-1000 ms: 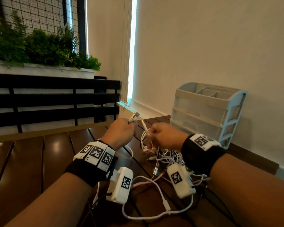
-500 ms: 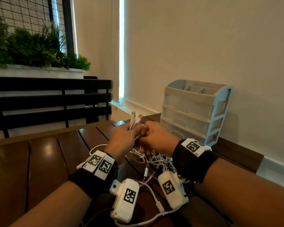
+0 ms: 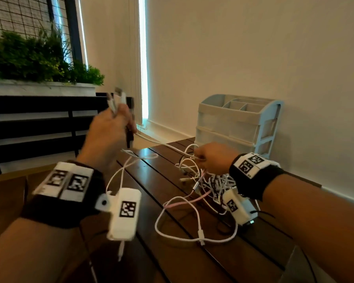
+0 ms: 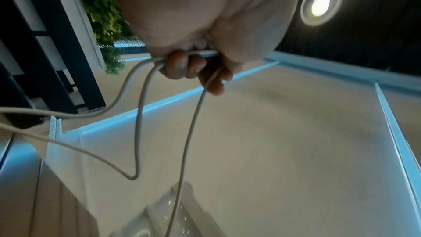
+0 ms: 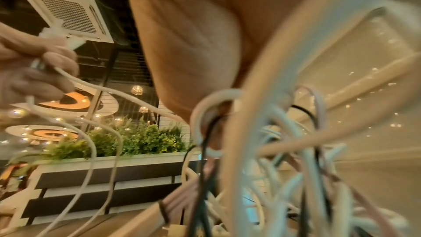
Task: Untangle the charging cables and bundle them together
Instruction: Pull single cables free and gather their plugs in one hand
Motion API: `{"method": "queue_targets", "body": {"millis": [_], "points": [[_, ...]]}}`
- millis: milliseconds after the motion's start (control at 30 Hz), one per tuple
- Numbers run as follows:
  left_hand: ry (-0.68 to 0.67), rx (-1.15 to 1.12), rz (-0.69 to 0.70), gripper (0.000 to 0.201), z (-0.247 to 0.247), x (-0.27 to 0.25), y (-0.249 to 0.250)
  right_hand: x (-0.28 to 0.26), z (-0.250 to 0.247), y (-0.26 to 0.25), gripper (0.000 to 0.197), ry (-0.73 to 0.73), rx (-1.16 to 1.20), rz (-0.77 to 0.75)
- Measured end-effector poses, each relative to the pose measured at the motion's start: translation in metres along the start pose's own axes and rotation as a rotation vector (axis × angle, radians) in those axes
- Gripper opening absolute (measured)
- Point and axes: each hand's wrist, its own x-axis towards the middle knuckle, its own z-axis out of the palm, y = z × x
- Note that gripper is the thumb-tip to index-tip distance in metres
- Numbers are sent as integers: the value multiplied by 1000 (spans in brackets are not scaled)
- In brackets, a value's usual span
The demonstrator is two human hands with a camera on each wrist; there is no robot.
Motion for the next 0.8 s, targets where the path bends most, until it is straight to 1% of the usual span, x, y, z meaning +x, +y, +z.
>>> {"method": "queue_targets", "body": {"millis": [33, 100, 133, 200, 233, 267, 333, 367, 400, 467, 500, 533, 600, 633, 700, 733, 800], "points": [[-2, 28, 20, 50, -6, 2, 2, -1, 0, 4, 10, 7, 40, 19], [7, 130, 64, 46, -8, 1, 2, 3, -4, 6, 10, 69, 84, 30], [12, 203, 97, 42, -5, -2, 2, 6, -7, 6, 10, 129, 74, 41], [18, 423, 204, 34, -2, -2, -3, 9, -16, 6, 12, 263, 17, 79], [29, 506, 251, 29, -3, -1, -4, 9, -18, 7, 14, 268, 9, 93], [43, 556, 286, 26, -6, 1, -6, 10, -19, 7, 15, 199, -14, 90], [58, 596, 330, 23, -10, 4, -9, 8, -15, 0, 23, -15, -106, 77], [56, 602, 341, 23, -11, 4, -9, 7, -14, -2, 28, -58, -121, 83], [57, 605, 350, 23, -11, 4, -8, 6, -16, -3, 32, -71, -65, 111], [64, 586, 354, 25, -11, 5, -5, 5, -24, -3, 39, -116, 130, 183], [52, 533, 338, 26, -12, 4, -3, 4, -28, -3, 42, -162, 188, 212], [22, 448, 303, 28, -11, 4, -3, 4, -31, -3, 44, -197, 196, 226], [-62, 255, 235, 28, -9, 1, -2, 4, -35, -9, 44, -198, 113, 198], [-85, 234, 255, 29, -7, 0, -1, 3, -35, -16, 42, -170, 71, 168], [-89, 334, 364, 32, -2, -3, 1, 4, -34, -28, 33, -135, 22, 94], [-83, 402, 426, 32, -1, -4, 1, 4, -34, -33, 27, -140, 16, 66], [-91, 512, 507, 25, -2, -4, 5, 4, -36, -34, 19, -187, 102, 72]]}}
